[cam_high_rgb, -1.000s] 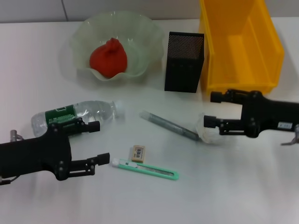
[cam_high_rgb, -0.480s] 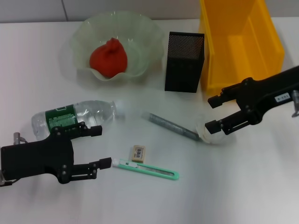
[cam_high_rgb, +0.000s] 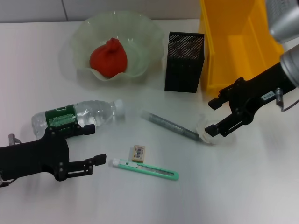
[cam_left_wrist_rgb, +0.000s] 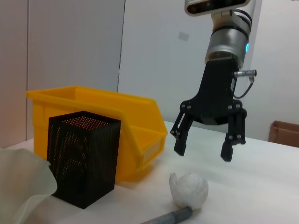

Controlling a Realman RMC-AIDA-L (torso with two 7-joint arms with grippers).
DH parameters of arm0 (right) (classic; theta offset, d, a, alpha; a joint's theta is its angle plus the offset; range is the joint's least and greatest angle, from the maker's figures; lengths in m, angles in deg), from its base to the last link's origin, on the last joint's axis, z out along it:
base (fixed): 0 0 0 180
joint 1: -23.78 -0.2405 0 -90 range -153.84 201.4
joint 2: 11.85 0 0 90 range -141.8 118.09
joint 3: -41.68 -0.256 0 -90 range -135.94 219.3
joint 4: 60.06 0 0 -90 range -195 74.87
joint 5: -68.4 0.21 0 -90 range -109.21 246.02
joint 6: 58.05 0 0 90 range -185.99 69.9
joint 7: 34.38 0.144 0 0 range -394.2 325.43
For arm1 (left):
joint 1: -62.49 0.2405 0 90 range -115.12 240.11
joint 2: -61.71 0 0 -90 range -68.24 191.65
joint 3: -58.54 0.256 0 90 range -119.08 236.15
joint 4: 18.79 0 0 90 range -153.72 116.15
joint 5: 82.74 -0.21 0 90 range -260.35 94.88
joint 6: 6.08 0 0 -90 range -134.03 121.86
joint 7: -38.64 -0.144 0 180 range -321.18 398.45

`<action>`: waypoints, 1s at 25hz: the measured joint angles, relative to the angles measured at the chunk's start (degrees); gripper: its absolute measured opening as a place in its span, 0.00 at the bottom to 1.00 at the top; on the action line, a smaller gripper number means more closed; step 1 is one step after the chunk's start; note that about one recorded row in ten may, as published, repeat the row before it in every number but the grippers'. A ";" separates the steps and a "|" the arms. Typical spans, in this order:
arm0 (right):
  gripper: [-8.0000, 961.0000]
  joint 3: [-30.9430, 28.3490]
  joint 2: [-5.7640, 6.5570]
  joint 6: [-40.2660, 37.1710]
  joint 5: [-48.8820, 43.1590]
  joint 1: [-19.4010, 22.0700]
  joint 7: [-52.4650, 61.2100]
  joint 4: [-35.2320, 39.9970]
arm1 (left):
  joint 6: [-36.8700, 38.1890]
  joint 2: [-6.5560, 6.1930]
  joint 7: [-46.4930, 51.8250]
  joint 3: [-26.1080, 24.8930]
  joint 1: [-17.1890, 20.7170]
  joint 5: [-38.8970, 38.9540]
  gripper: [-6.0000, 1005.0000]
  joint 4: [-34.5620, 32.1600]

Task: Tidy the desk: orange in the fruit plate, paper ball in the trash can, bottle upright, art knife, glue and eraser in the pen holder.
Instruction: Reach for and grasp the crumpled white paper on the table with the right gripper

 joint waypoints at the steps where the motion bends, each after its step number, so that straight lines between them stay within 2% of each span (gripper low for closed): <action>1: 0.84 0.77 -0.11 0.55 -0.15 0.00 0.07 0.01 | 0.15 -0.06 0.11 0.00 0.04 0.04 0.80 0.00; 7: 0.84 5.72 -1.08 5.06 -1.67 0.44 0.64 -0.16 | 1.07 -0.32 0.23 -0.51 0.26 0.22 0.80 0.00; 25: 0.84 13.81 -1.35 13.87 -3.05 1.25 1.80 -4.05 | 2.90 -0.39 0.32 -1.46 0.84 0.31 0.80 -0.09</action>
